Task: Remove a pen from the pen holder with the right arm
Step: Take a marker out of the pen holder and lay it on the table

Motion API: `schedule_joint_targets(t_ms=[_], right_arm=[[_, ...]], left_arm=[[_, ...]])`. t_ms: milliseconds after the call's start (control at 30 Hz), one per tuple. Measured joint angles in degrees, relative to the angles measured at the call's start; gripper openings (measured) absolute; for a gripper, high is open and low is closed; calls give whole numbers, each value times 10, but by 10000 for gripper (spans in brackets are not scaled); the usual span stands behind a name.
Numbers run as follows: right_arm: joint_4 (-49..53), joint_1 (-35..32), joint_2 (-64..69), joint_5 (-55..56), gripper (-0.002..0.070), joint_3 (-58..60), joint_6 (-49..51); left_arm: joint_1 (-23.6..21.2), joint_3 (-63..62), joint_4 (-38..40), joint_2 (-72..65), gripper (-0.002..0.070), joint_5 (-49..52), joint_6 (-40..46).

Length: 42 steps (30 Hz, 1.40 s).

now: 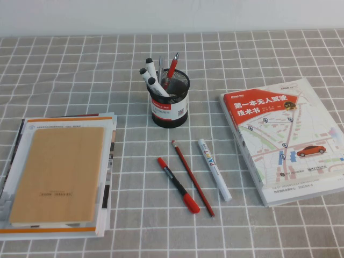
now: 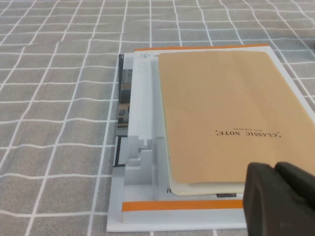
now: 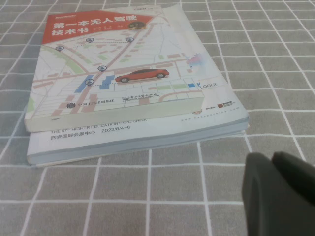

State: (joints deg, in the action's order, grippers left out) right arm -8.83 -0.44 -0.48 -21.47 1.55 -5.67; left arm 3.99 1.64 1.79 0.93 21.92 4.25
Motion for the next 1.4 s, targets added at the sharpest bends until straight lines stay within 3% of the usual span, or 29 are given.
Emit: schedule_joint_targets(t_ms=[1000,1400], right_arm=[[-4,0,0,0,-13,0,0],[-158,0,0,91,-13,0,0]], left_arm=[[0,0,0,0,-3,0,0],[0,0,0,0,-3,0,0]])
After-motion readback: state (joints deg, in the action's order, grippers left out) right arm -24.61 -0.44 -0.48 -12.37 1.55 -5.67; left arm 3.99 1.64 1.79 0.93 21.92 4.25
